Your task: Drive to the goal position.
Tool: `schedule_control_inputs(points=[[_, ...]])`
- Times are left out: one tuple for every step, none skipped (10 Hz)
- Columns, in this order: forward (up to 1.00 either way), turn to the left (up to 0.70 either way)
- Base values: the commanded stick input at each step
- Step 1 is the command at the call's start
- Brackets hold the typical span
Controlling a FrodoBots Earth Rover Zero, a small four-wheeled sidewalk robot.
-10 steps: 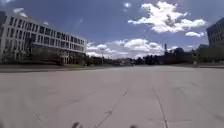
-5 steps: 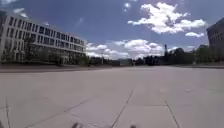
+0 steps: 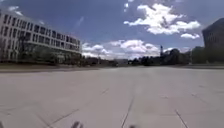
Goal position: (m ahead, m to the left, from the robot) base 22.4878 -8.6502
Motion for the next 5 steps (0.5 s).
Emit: schedule_control_inputs(points=[[0.7, 0.0], [0.7, 0.0], [0.7, 0.0], [0.7, 0.0], [0.7, 0.0]])
